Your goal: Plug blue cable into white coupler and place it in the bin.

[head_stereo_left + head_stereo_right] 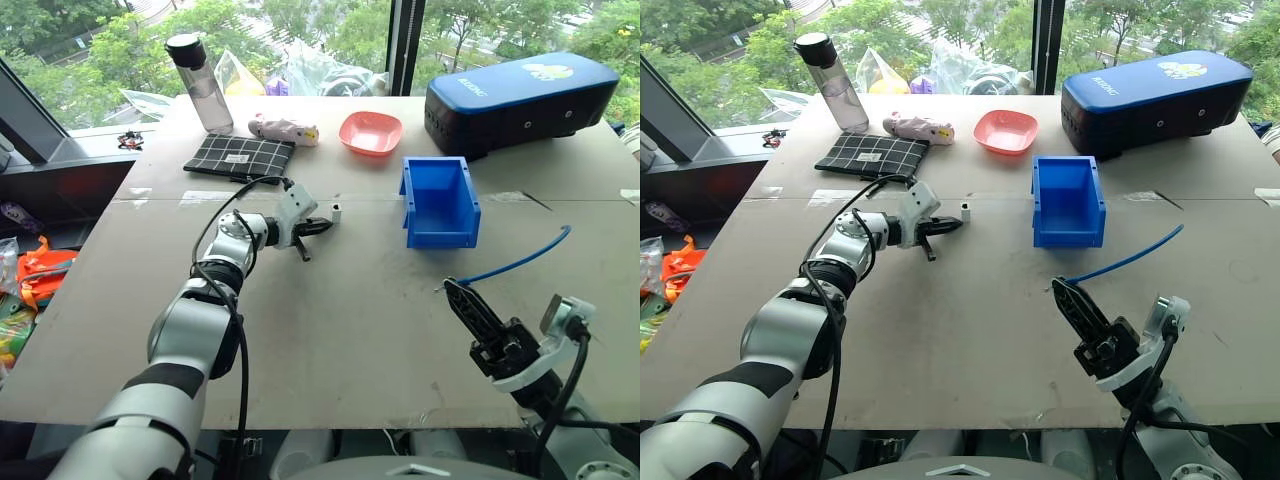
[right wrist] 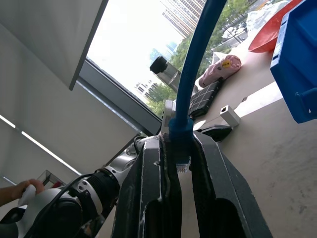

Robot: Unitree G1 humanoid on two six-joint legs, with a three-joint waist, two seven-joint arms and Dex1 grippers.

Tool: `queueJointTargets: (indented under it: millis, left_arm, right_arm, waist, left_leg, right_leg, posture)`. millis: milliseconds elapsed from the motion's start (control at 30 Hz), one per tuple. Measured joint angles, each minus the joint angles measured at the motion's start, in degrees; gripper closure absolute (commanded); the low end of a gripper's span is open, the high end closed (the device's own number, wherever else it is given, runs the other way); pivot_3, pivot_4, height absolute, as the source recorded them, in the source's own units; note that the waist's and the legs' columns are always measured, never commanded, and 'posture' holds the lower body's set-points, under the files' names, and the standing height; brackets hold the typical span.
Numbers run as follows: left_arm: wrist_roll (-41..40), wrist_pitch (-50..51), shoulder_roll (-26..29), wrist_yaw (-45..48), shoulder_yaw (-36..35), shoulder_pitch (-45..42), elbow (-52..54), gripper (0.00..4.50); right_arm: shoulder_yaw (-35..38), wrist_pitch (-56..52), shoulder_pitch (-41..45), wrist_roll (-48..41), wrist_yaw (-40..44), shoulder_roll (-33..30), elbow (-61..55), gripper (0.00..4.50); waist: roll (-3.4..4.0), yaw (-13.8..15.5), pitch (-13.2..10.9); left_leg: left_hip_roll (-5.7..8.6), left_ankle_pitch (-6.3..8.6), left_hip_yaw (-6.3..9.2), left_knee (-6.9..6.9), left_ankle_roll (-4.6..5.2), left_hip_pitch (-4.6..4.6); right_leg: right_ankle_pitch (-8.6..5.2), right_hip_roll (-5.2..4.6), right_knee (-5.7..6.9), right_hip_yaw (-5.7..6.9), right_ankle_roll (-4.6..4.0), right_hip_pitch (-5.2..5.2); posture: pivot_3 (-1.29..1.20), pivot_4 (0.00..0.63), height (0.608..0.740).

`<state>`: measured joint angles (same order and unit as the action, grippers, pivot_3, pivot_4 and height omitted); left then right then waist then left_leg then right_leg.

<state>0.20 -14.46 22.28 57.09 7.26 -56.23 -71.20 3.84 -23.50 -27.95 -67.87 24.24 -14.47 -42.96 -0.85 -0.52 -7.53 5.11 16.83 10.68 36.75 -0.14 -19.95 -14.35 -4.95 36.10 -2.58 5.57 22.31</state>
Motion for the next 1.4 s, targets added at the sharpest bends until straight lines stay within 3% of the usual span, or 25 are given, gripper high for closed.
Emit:
queueJointTargets:
  millis: [233, 533, 1000, 1333, 1367, 1400]
  left_arm:
    - [1.06, -0.49, 0.06, 0.98, -0.68, -0.22, -0.26, 4.43]
    - [2.03, 0.03, 0.34, 2.14, -1.08, -0.28, -0.59, 0.59]
    - [4.09, 1.26, 0.82, -3.96, -2.77, -3.74, -2.30, 0.59]
    - [6.52, 1.69, -2.27, -7.85, -2.25, -5.68, -4.48, 0.59]
    - [6.93, 1.74, -2.56, -8.62, -2.22, -5.86, -4.59, 1.14]
    - [7.24, 1.83, -2.80, -8.94, -2.22, -6.11, -4.75, 1.34]
  right_arm:
    - [-0.50, 0.40, -0.22, 0.23, -0.01, -0.16, -0.03, 4.50]
    - [-1.23, 0.47, -0.13, 1.09, -0.08, -0.16, -0.03, 4.50]
    - [-1.65, 1.46, -1.98, 1.88, -1.02, -0.36, -2.01, 4.50]
    - [-1.72, 1.59, -2.28, 2.04, -1.40, -0.94, -2.44, 4.50]
    - [-1.72, 1.64, -2.60, 2.04, -1.58, -0.93, -2.84, 4.50]
    - [-1.72, 1.70, -2.87, 2.04, -1.74, -0.93, -3.36, 4.50]
  waist:
    - [0.00, -0.04, 0.00]
    - [-0.03, -0.30, -0.02]
    - [-0.18, -0.19, -0.10]
    - [-0.23, -0.09, -0.13]
    - [-0.23, -0.11, -0.13]
    - [-0.23, -0.12, -0.13]
  left_leg:
    - [0.01, 0.00, 0.01, 0.01, 0.00, 0.00]
    - [0.01, 0.08, 0.02, 0.24, 0.15, 0.07]
    - [0.11, 0.02, 0.14, 0.40, 0.03, -0.01]
    - [0.15, 0.02, 0.16, 0.43, 0.03, -0.03]
    - [0.15, 0.02, 0.15, 0.43, 0.03, -0.03]
    - [0.15, 0.02, 0.16, 0.43, 0.03, -0.03]
  right_leg:
    - [0.00, 0.00, 0.02, 0.00, 0.00, 0.00]
    - [-0.01, 0.03, 0.47, -0.01, 0.01, 0.02]
    - [-0.04, 0.00, 0.54, 0.04, 0.04, 0.04]
    - [-0.04, -0.01, 0.54, 0.04, 0.04, 0.03]
    - [-0.04, -0.01, 0.54, 0.04, 0.04, 0.03]
    - [-0.04, -0.01, 0.54, 0.04, 0.04, 0.03]
  posture:
    - [0.00, 0.150, 0.736]
    - [0.00, 0.150, 0.736]
    - [0.00, 0.150, 0.736]
    - [0.00, 0.150, 0.736]
    - [0.00, 0.150, 0.736]
    - [0.00, 0.150, 0.736]
